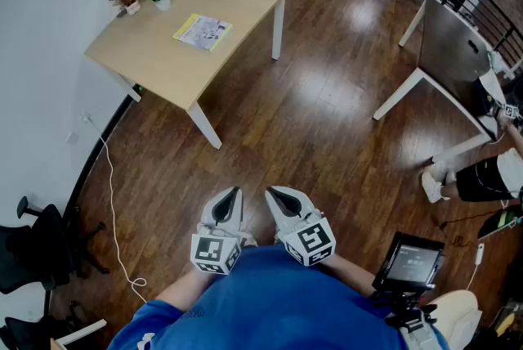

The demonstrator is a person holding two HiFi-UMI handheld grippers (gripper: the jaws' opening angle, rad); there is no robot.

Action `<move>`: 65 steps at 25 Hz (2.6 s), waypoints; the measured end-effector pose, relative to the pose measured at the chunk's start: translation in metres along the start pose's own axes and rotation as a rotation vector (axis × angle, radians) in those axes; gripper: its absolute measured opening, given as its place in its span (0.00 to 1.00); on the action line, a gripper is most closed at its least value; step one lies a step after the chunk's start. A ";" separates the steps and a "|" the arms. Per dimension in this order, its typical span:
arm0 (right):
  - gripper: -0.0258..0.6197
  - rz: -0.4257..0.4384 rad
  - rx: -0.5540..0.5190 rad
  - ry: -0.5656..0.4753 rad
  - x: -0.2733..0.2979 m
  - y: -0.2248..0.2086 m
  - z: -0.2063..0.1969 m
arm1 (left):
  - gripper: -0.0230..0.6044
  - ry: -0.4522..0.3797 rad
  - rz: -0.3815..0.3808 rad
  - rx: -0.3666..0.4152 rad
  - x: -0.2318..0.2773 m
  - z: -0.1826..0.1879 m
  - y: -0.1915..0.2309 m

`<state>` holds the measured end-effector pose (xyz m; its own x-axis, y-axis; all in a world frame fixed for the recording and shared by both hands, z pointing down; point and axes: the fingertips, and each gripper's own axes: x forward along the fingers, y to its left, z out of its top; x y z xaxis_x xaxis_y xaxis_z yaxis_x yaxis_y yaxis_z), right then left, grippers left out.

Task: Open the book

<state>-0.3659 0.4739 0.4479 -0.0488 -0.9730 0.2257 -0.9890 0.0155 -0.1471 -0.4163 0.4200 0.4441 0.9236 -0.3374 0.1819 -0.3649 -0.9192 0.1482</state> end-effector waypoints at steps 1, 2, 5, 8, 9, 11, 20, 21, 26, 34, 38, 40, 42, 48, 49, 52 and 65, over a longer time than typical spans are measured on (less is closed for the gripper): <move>0.04 0.001 0.000 -0.002 -0.003 -0.003 0.000 | 0.05 0.000 0.002 0.000 0.002 0.001 -0.003; 0.04 0.002 0.001 -0.003 -0.005 -0.006 0.000 | 0.05 0.001 0.003 0.000 0.004 0.001 -0.006; 0.04 0.005 0.002 -0.009 -0.011 -0.019 0.002 | 0.05 0.000 0.010 0.003 0.015 0.003 -0.016; 0.04 0.010 -0.001 -0.011 -0.016 -0.035 0.003 | 0.05 -0.005 0.021 0.007 0.028 0.004 -0.025; 0.04 0.010 -0.001 -0.013 -0.018 -0.041 0.003 | 0.05 -0.007 0.026 0.007 0.032 0.004 -0.028; 0.04 0.013 -0.001 -0.017 -0.022 -0.053 0.001 | 0.05 -0.012 0.035 0.008 0.041 0.003 -0.035; 0.04 -0.004 0.027 -0.017 -0.031 -0.097 -0.001 | 0.05 0.003 0.018 0.008 0.082 0.003 -0.057; 0.04 -0.011 0.031 -0.017 -0.030 -0.102 -0.002 | 0.05 0.008 0.010 0.010 0.088 0.003 -0.058; 0.04 -0.057 0.054 -0.015 -0.022 -0.141 -0.001 | 0.05 0.033 -0.038 0.016 0.130 0.001 -0.062; 0.04 -0.169 0.079 -0.003 0.012 -0.229 0.011 | 0.05 0.061 -0.162 0.024 0.234 0.013 -0.057; 0.04 -0.222 0.090 -0.002 0.036 -0.272 0.029 | 0.05 0.073 -0.216 0.029 0.287 0.031 -0.047; 0.04 -0.244 0.095 0.001 0.048 -0.293 0.036 | 0.05 0.073 -0.236 0.029 0.314 0.039 -0.041; 0.04 -0.264 0.095 -0.004 0.062 -0.313 0.045 | 0.05 0.070 -0.254 0.025 0.339 0.048 -0.034; 0.04 -0.332 0.098 -0.015 0.097 -0.368 0.066 | 0.05 0.063 -0.306 0.029 0.403 0.062 -0.017; 0.04 -0.339 0.100 -0.014 0.102 -0.375 0.068 | 0.05 0.063 -0.310 0.030 0.411 0.064 -0.014; 0.04 -0.350 0.095 -0.014 0.110 -0.388 0.075 | 0.05 0.063 -0.320 0.030 0.429 0.070 -0.009; 0.04 -0.294 0.063 -0.049 0.144 -0.498 0.102 | 0.05 0.050 -0.259 0.039 0.539 0.087 -0.015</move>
<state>0.1337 0.3026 0.4556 0.2464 -0.9438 0.2205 -0.9490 -0.2811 -0.1426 0.0976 0.2342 0.4556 0.9784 -0.0801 0.1907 -0.1113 -0.9810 0.1590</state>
